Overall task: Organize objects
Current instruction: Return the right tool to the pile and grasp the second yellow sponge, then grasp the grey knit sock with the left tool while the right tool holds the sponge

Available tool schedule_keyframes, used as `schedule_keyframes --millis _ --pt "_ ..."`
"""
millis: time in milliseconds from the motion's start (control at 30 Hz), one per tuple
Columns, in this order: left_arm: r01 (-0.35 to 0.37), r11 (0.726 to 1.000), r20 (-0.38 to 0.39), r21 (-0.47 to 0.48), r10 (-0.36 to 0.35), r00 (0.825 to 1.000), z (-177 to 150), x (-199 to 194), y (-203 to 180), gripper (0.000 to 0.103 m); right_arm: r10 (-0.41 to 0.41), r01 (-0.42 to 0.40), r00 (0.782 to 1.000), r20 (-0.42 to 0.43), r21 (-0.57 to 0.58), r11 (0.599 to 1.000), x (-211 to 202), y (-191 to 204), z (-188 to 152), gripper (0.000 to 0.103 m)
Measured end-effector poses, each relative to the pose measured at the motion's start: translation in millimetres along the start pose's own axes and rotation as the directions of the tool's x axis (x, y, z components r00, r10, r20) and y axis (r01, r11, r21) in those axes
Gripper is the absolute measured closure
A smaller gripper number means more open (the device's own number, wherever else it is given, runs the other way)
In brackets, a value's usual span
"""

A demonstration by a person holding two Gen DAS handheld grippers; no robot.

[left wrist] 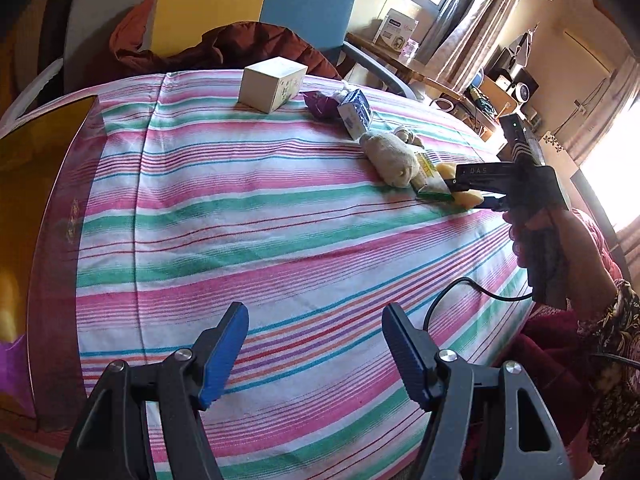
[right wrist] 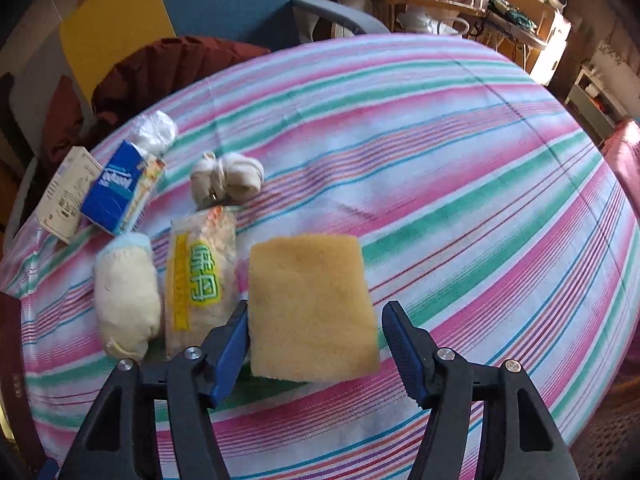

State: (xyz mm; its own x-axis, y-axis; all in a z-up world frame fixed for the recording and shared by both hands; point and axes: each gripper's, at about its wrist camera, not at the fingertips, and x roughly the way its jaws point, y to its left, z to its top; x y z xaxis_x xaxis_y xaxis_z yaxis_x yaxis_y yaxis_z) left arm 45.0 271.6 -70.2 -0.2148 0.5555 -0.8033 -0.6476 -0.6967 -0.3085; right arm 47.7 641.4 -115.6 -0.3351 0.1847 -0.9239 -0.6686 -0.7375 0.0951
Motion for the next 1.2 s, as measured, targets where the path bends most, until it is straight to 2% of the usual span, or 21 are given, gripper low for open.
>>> schedule_keyframes --millis 33,167,433,633,733,867,967,1033,1200 --pt "0.004 1.0 0.002 0.004 -0.004 1.0 4 2 -3 0.033 0.005 -0.005 1.0 0.014 -0.002 1.0 -3 -1 1 0.048" --pt "0.02 1.0 -0.007 0.009 -0.02 1.0 21 15 -15 0.033 0.058 -0.059 0.998 0.027 0.037 0.998 -8 -8 1 0.048" --pt "0.051 0.999 -0.028 -0.018 -0.051 0.998 54 49 -46 0.033 0.07 -0.07 0.997 -0.007 0.072 0.995 -3 -15 1 0.048" --pt "0.045 0.999 -0.015 -0.016 -0.045 0.999 96 76 -72 0.032 0.048 -0.047 0.999 -0.009 0.033 0.998 -2 -8 2 0.048" --pt "0.052 0.998 -0.025 -0.037 -0.052 0.998 116 95 -80 0.031 0.074 -0.074 0.997 0.001 0.062 0.995 -5 -12 4 0.048" --pt "0.021 0.997 -0.051 -0.07 -0.025 0.998 135 120 -85 0.031 0.094 -0.095 0.995 0.012 0.095 0.991 -8 -20 6 0.048" --pt "0.031 0.994 -0.077 -0.106 -0.04 0.996 143 138 -87 0.03 0.114 -0.113 0.994 0.003 0.112 0.987 -6 -22 6 0.048" --pt "0.032 0.993 -0.094 -0.116 -0.043 0.995 148 149 -89 0.025 0.124 -0.123 0.992 0.0 0.118 0.985 -6 -23 6 0.048" --pt "-0.036 0.998 -0.099 -0.043 0.031 0.995 150 172 -95 0.025 0.134 -0.133 0.991 -0.001 0.123 0.983 -6 -22 5 0.048"
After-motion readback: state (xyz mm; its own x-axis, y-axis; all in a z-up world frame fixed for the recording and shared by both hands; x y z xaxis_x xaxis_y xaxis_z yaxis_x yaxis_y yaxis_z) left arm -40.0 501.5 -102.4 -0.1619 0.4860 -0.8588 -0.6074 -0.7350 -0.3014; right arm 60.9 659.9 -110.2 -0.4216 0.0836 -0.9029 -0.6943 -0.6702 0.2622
